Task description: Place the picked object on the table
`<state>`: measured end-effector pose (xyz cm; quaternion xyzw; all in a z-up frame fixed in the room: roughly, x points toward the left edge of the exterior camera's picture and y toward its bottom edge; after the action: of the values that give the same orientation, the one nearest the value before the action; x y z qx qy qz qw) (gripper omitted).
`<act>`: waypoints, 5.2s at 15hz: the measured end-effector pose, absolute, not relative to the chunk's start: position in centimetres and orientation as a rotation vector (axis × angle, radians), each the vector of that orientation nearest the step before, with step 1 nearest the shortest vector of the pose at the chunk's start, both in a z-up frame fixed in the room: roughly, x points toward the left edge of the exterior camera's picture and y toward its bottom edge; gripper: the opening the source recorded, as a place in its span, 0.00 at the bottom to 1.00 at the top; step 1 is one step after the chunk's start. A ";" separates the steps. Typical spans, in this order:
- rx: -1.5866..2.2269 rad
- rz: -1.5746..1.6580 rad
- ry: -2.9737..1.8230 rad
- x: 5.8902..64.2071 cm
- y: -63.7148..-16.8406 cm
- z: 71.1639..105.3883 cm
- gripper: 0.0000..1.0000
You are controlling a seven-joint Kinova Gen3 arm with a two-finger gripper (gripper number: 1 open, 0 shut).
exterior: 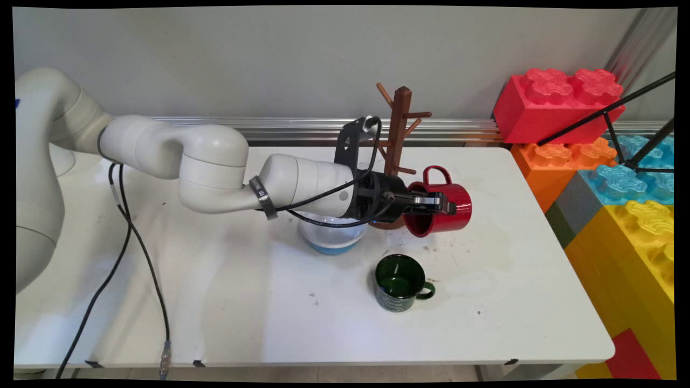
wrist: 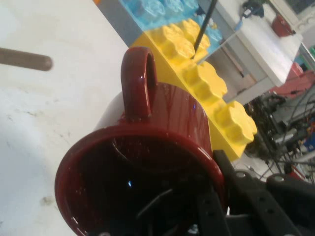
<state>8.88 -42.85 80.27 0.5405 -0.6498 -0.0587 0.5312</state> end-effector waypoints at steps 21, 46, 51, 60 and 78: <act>1.442 0.135 -1.966 7.3 -43.4 91.6 0.00; 1.437 0.014 -2.584 4.5 -39.1 97.9 0.00; 1.321 0.011 -2.743 6.5 -37.7 96.9 0.00; 1.121 0.041 -2.949 9.1 -35.9 93.2 0.00; 0.949 0.046 -3.093 11.1 -34.7 85.8 0.00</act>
<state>11.05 -34.71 85.77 0.2931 -0.9548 0.0143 -0.0469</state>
